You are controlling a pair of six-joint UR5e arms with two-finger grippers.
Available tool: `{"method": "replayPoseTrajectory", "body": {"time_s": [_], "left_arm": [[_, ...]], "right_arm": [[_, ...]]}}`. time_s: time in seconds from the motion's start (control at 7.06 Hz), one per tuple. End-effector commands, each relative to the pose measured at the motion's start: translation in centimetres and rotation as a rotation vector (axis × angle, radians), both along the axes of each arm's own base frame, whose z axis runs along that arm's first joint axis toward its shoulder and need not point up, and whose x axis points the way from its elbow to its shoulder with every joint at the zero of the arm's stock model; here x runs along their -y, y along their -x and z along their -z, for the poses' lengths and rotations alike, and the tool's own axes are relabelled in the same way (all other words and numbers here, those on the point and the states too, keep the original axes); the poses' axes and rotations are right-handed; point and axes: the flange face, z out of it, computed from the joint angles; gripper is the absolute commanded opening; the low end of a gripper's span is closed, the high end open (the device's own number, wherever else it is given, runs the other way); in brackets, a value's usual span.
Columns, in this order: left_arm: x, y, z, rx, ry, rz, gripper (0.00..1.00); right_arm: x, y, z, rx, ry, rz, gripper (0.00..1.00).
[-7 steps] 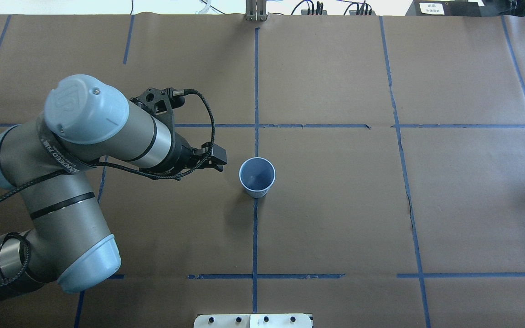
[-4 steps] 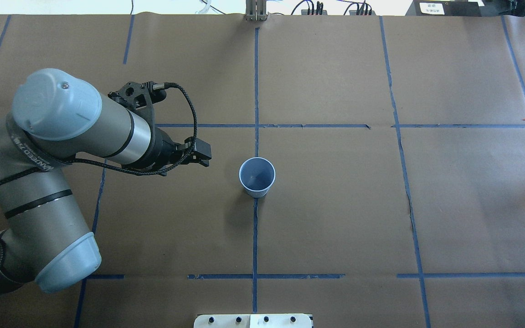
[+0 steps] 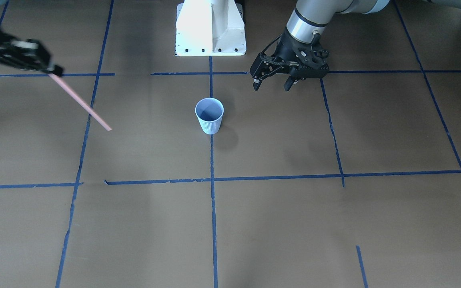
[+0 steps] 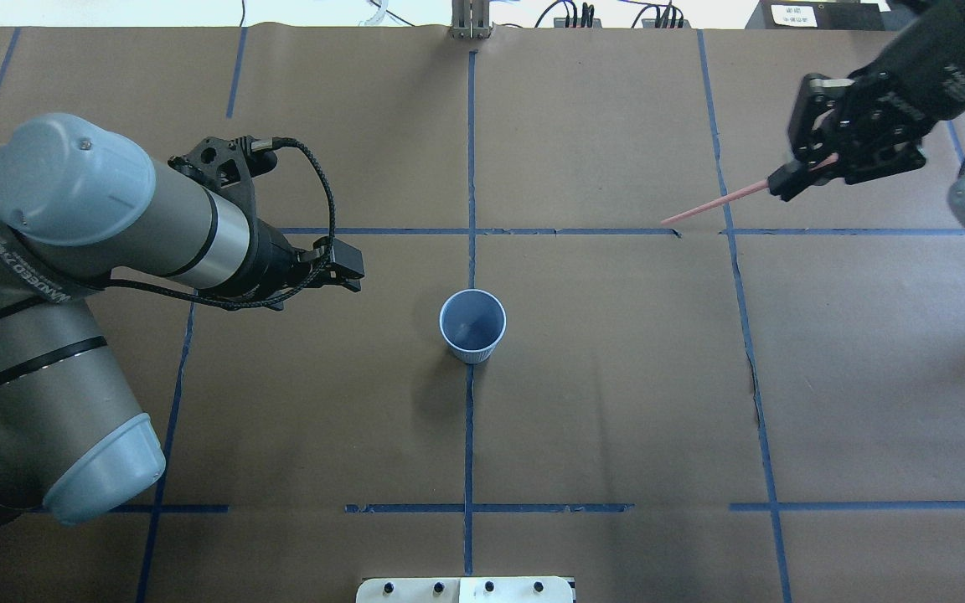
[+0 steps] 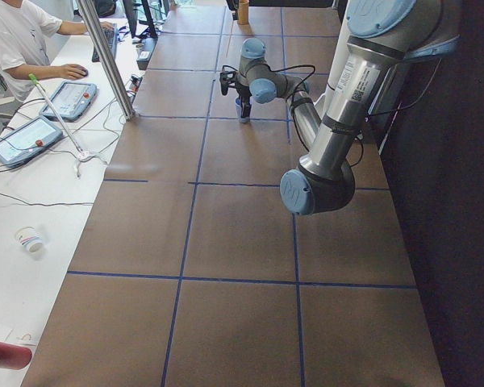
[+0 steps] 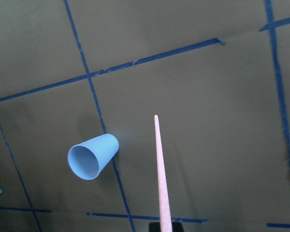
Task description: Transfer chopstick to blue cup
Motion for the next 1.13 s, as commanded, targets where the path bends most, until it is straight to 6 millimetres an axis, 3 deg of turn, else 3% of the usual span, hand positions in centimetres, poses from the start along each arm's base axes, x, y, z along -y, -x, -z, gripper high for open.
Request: {"method": "replayPoseTrajectory", "body": {"time_s": [0.0, 0.14, 0.28, 0.42, 0.57, 0.85, 0.99], "left_arm": [[0.3, 0.4, -0.9, 0.013, 0.010, 0.009, 1.00], [0.3, 0.4, -1.0, 0.013, 0.010, 0.009, 1.00], [0.2, 0.6, -0.7, 0.008, 0.008, 0.010, 1.00], [0.3, 0.7, -0.8, 0.010, 0.011, 0.014, 1.00], [0.2, 0.6, -0.8, 0.008, 0.015, 0.015, 1.00], [0.3, 0.7, -1.0, 0.011, 0.018, 0.017, 1.00], [0.3, 0.7, -1.1, 0.013, 0.018, 0.016, 1.00]], "right_arm": [[-0.3, 7.1, 5.1, 0.058, 0.044, 0.042, 0.02], [-0.7, 10.2, 6.2, 0.079, 0.047, 0.075, 0.02], [-2.0, 12.0, 7.0, 0.094, 0.057, 0.096, 0.02], [-2.3, 12.7, 7.0, 0.094, 0.057, 0.104, 0.02], [-2.3, 15.0, 6.8, 0.083, 0.070, 0.133, 0.00], [-1.1, 18.0, 7.0, 0.064, 0.088, 0.150, 0.01], [-0.3, 19.5, 5.9, 0.057, 0.090, 0.154, 0.01]]}}
